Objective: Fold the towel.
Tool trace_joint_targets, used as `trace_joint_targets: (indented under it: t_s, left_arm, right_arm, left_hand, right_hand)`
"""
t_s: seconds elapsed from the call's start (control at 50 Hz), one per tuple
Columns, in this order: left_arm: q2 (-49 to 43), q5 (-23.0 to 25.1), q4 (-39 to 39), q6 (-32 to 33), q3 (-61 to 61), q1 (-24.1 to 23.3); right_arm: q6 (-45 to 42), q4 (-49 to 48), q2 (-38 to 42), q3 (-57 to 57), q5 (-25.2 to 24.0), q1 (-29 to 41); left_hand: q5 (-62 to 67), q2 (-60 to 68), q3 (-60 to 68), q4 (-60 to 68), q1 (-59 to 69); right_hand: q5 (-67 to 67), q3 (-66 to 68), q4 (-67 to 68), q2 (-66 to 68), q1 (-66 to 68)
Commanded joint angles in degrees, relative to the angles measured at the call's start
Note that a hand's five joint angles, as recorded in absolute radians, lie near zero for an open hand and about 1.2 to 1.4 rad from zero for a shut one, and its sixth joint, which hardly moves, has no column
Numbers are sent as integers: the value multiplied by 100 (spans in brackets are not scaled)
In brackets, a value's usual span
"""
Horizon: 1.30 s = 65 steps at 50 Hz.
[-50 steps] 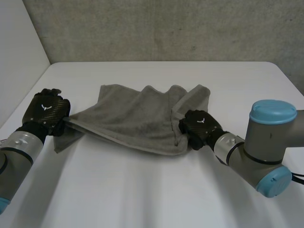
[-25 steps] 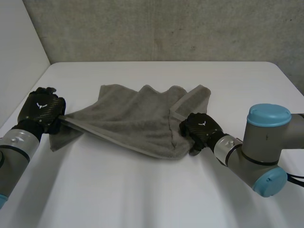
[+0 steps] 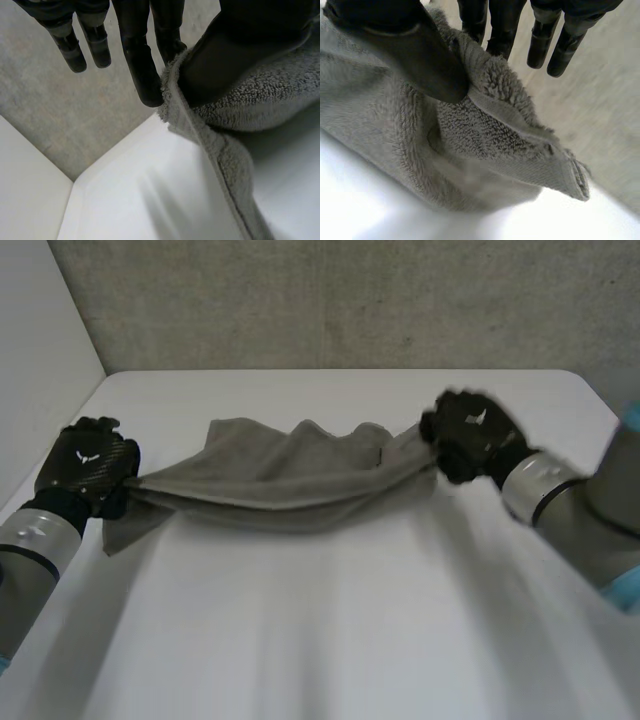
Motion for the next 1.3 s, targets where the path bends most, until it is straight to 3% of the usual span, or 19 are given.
trace_joint_targets:
  t_s: [0.02,0.1,0.18,0.2,0.22,0.24,0.3,0.38,0.48,0.66,0.76,0.86,0.96,1.1,1.18,1.22,1.3]
  left_arm:
    - [947,56,-339,-698,-41,-226]
    - [1143,74,-322,-1007,-103,-244]
    - [959,74,-252,-1078,-129,-261]
    - [802,74,-234,-1069,-112,-253]
    - [800,74,-234,-1069,-112,-253]
    - [635,74,-225,-1069,-94,-244]
    - [362,65,-225,-1025,-50,-244]
    - [88,74,-225,-999,20,-200]
    - [-149,65,-225,-999,64,-182]
    - [-229,74,-234,-990,55,-174]
    - [-149,91,-251,-990,20,-244]
    - [53,74,-295,-999,11,-279]
    - [246,65,-374,-1034,266,-393]
    - [-331,-49,-1041,-1078,1546,-569]
    - [-975,-357,-1455,-1078,2367,-701]
    - [-1500,-742,-1849,-1095,3067,-885]
    - [-1758,-919,-2018,-1166,3369,-929]
  right_arm:
    - [-367,2042,-1007,-499,-50,-199]
    - [-1497,2630,-621,-245,82,-295]
    - [-1932,2631,-260,-95,188,-207]
    - [-1906,2509,-94,-51,205,-199]
    - [-1905,2508,-93,-51,205,-199]
    - [-1871,2247,38,10,179,-199]
    - [-1844,1458,258,212,135,-199]
    - [-1809,446,443,476,170,-199]
    - [-1564,127,566,494,223,-199]
    - [-1290,320,470,547,232,-225]
    - [-1317,952,13,740,135,-251]
    - [-1360,1488,-216,1222,-391,-269]
    - [-1378,1436,-224,1566,-682,-260]
    - [-1378,1392,-224,1628,-700,-234]
    - [-1291,1322,-216,1707,-665,-207]
    - [-1282,1226,-216,1759,-630,-190]
    - [-1273,970,-163,1857,-463,-172]
  left_hand:
    - [237,259,-331,-376,511]
    - [237,259,-331,-376,511]
    - [237,259,-331,-376,511]
    - [237,259,-331,-376,511]
    - [237,259,-331,-376,511]
    - [237,259,-331,-376,511]
    - [237,259,-331,-376,511]
    - [237,259,-331,-376,511]
    - [237,259,-331,-376,511]
    - [237,259,-331,-376,511]
    - [237,259,-331,-376,511]
    - [237,259,-331,-376,511]
    - [237,259,-331,-376,511]
    - [237,259,-331,-376,511]
    - [237,259,-331,-376,511]
    - [237,259,-331,-376,511]
    - [237,259,-331,-376,511]
  right_hand:
    - [365,-302,-435,528,402]
    - [365,-302,-435,528,402]
    - [365,-302,-435,528,402]
    - [-2477,-302,-435,-2314,-2439]
    - [-2505,-302,-435,-2342,-2468]
    - [-3821,-302,-435,-3658,-3784]
    - [-4420,-302,-435,-4257,-4383]
    - [-4339,-302,-435,-4176,-4302]
    - [-4272,-302,-435,-4109,-4234]
    - [-4356,-302,-435,-4193,-4319]
    - [-4356,-302,-435,-4193,-4319]
    - [-4322,-302,-435,-4159,-4285]
    - [-4356,-302,-435,-4192,-4318]
    - [-4372,-302,-435,-4209,-4335]
    - [-4440,-302,-435,-4277,-4402]
    - [-4473,-302,-435,-4310,-4436]
    - [-4507,-302,-435,-4344,-4470]
